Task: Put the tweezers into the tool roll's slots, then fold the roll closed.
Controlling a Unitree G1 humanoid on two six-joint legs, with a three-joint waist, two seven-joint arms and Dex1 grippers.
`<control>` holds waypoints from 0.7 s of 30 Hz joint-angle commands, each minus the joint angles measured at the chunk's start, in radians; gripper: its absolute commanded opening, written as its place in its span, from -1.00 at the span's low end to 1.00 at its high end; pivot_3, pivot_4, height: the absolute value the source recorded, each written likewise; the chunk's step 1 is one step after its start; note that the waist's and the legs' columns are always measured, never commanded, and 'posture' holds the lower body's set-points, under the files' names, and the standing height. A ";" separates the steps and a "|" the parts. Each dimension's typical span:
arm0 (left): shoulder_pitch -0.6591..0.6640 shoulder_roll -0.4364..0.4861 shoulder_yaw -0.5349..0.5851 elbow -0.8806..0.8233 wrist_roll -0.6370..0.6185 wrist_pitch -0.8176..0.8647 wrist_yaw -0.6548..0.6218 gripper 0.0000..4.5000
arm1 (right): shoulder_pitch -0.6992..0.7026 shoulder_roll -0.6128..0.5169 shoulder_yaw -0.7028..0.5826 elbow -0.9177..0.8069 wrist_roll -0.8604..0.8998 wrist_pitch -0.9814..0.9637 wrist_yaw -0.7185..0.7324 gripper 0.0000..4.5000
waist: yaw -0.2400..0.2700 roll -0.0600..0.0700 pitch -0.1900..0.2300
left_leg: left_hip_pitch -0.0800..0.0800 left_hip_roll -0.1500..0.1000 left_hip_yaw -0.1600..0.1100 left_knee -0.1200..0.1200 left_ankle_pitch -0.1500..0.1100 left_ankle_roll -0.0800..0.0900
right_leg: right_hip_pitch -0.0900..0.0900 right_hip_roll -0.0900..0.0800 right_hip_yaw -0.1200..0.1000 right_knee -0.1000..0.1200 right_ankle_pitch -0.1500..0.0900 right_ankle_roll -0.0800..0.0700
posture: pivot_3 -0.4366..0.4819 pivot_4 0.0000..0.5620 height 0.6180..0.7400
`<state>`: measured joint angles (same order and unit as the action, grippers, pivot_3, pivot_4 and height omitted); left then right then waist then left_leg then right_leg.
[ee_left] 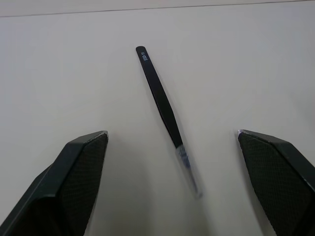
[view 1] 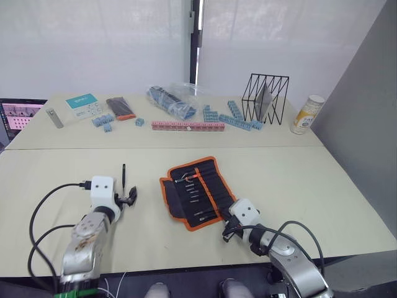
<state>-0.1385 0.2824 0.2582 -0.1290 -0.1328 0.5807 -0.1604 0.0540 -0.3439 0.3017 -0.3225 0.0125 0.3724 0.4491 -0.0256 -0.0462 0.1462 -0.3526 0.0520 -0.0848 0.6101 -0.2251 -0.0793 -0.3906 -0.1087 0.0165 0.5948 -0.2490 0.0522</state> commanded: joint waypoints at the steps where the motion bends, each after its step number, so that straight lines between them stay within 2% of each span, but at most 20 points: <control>1: -0.045 -0.026 -0.012 0.060 0.000 0.052 0.042 0.99 | 0.050 -0.009 0.070 0.138 -0.028 0.097 0.020 -1.00 | 0.001 0.000 0.000 | 0.000 0.000 0.000 0.000 0.000 0.000 | 0.001 0.000 0.000 0.000 0.000 0.000 | -0.05 -0.47 0.94; 2: -0.053 -0.030 -0.013 0.066 -0.001 0.060 0.045 0.99 | 0.050 -0.009 0.070 0.137 -0.028 0.097 0.020 -1.00 | 0.001 0.000 0.000 | 0.001 0.000 0.000 0.000 0.000 0.000 | 0.001 0.000 0.000 0.000 0.000 0.000 | -0.05 -0.47 0.94; 5: -0.064 -0.046 -0.016 0.065 -0.003 0.096 0.060 0.62 | 0.048 -0.008 0.071 0.138 -0.029 0.097 0.020 -1.00 | 0.000 0.003 -0.001 | 0.001 0.000 0.000 -0.001 0.000 0.000 | 0.001 0.000 0.000 0.000 0.000 0.000 | -0.05 -0.47 0.94; 16: -0.091 -0.052 -0.041 0.083 0.004 0.096 0.056 -0.98 | 0.048 -0.013 0.066 0.130 -0.027 0.103 0.023 -1.00 | 0.002 0.003 -0.001 | 0.002 0.000 0.000 0.000 0.000 0.000 | 0.001 0.000 0.000 -0.001 0.000 0.000 | -0.05 -0.47 0.94; 21: -0.097 -0.030 -0.023 0.082 0.003 0.067 0.050 -0.98 | 0.046 -0.015 0.064 0.130 -0.026 0.104 0.023 -1.00 | 0.003 0.003 -0.001 | 0.002 0.000 0.000 0.000 0.000 0.000 | 0.000 0.000 0.000 -0.001 0.000 0.000 | -0.05 -0.47 0.94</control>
<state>-0.2330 0.2616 0.2616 -0.0695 -0.1185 0.6491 -0.0847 0.0541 -0.3461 0.2994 -0.3224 0.0122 0.3726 0.4491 -0.0230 -0.0435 0.1455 -0.3503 0.0516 -0.0849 0.6103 -0.2253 -0.0795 -0.3911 -0.1091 0.0160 0.5936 -0.2491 0.0522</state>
